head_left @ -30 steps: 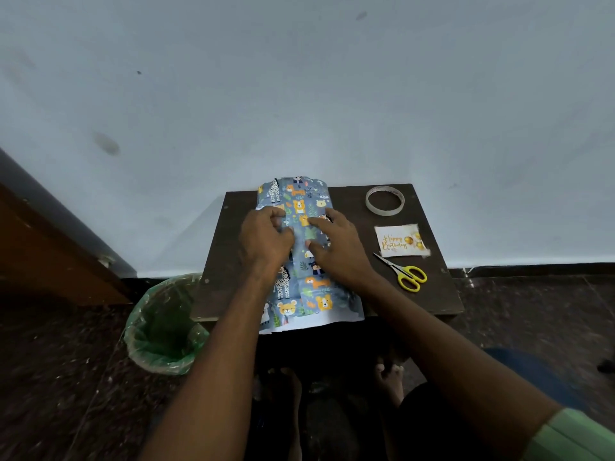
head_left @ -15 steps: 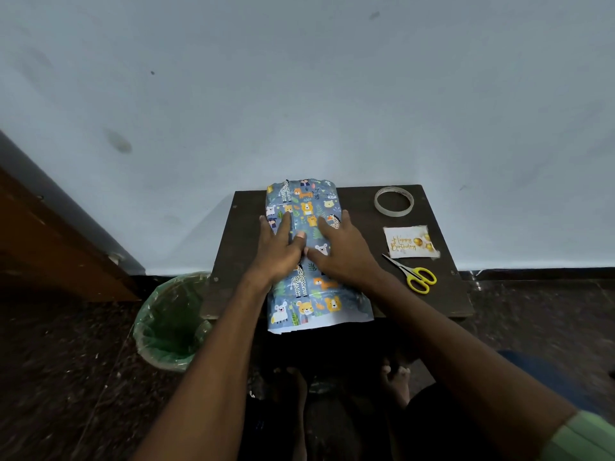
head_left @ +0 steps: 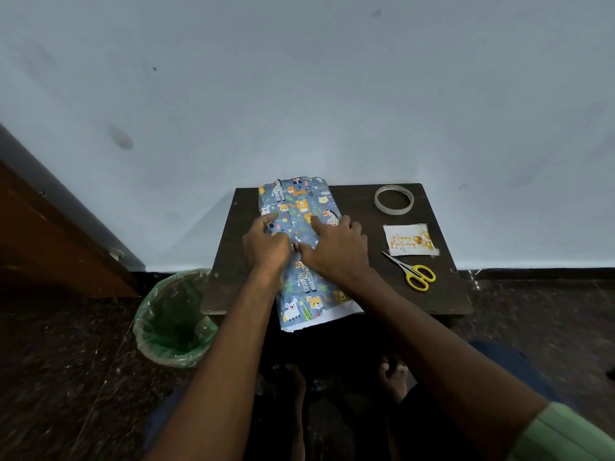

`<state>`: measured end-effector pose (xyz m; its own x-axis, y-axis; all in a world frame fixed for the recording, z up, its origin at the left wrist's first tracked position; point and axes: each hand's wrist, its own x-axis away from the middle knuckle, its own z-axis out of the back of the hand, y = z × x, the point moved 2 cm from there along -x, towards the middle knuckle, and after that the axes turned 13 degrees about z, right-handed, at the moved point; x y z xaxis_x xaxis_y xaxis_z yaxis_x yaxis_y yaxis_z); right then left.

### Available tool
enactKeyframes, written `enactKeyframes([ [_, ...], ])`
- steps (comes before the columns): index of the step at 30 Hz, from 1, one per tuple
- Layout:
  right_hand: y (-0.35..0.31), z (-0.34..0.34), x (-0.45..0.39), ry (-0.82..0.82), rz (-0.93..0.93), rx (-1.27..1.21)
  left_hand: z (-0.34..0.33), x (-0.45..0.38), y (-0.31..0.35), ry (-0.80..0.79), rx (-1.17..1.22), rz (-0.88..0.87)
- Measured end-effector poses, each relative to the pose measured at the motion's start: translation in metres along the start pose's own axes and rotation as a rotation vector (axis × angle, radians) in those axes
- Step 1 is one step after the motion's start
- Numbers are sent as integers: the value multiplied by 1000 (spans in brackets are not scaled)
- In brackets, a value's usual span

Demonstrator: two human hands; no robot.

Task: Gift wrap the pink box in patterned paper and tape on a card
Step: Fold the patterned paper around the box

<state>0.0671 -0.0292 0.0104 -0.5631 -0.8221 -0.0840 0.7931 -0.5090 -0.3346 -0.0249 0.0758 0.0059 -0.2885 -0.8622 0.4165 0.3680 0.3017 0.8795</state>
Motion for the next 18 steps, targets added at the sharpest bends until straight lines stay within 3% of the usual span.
enactKeyframes([
  [7,-4,1,-19,-83,207,-64,33,8,3,222,-525,-126],
  [11,2,-2,-31,-135,289,-24,46,-2,0,166,-626,-239],
  [14,2,-6,-29,-127,311,2,59,-10,3,29,-713,-289],
  [18,-3,-7,-30,-149,330,-126,75,-15,5,-16,-823,-387],
])
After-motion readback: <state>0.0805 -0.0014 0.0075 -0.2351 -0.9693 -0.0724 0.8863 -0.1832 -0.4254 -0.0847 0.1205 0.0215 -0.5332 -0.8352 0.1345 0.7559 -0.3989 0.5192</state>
